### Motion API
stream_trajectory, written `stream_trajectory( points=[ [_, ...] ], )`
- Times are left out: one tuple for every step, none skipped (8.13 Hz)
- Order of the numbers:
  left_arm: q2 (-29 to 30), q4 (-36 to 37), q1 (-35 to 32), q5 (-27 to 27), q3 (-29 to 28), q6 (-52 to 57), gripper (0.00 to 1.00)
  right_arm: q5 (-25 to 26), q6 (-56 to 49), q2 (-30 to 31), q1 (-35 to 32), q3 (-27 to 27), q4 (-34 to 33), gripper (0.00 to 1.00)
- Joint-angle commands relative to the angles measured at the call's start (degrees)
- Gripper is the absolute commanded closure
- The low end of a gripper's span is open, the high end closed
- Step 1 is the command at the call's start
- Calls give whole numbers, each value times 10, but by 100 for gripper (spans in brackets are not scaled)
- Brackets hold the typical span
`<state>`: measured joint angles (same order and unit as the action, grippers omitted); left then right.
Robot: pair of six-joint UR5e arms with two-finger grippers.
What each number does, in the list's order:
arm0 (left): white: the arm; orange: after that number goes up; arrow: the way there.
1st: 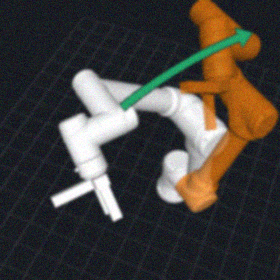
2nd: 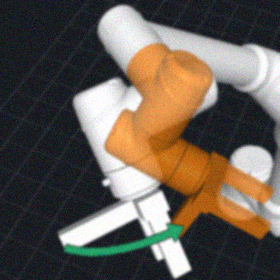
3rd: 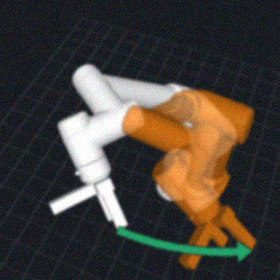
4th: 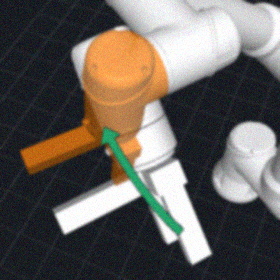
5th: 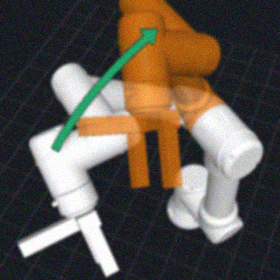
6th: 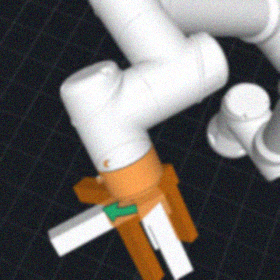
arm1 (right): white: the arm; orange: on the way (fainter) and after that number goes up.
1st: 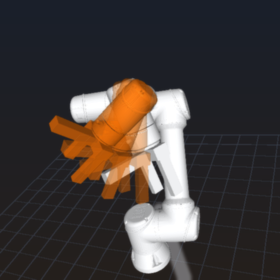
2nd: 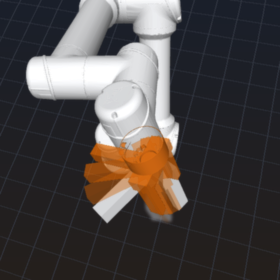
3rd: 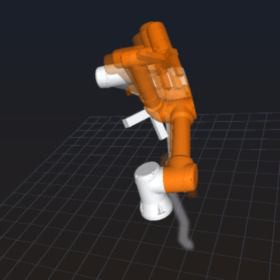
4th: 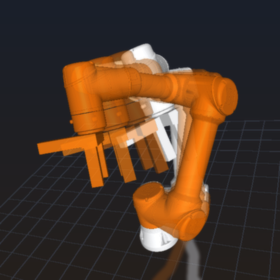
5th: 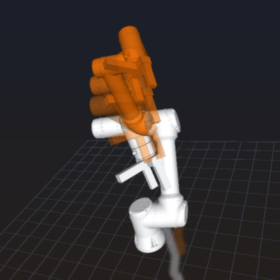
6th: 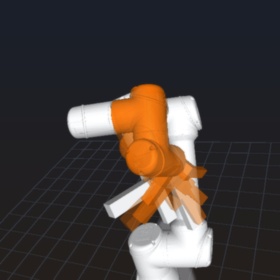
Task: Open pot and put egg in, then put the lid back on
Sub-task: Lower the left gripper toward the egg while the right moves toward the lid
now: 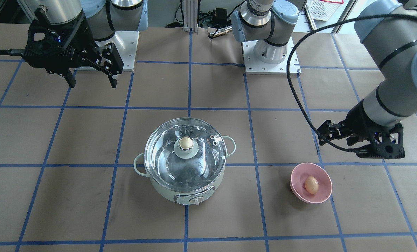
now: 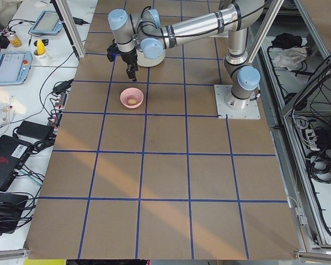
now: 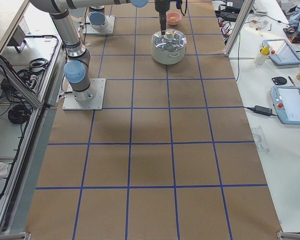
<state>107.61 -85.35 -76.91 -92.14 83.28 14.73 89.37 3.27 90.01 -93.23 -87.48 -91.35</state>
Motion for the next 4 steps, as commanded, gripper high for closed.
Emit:
stream_trajectory(
  points=[
    [47, 67, 0, -1, 30, 3, 23, 17, 6, -44, -39, 10, -11, 0],
    [68, 94, 0, -1, 33, 28, 23, 29, 11, -66, -52, 26, -22, 0],
    [87, 111, 0, -4, 32, 52, 23, 23, 33, -94, -61, 53, -33, 0],
    [98, 117, 0, -4, 33, 46, 23, 15, 77, -109, -88, 62, -37, 0]
  ],
)
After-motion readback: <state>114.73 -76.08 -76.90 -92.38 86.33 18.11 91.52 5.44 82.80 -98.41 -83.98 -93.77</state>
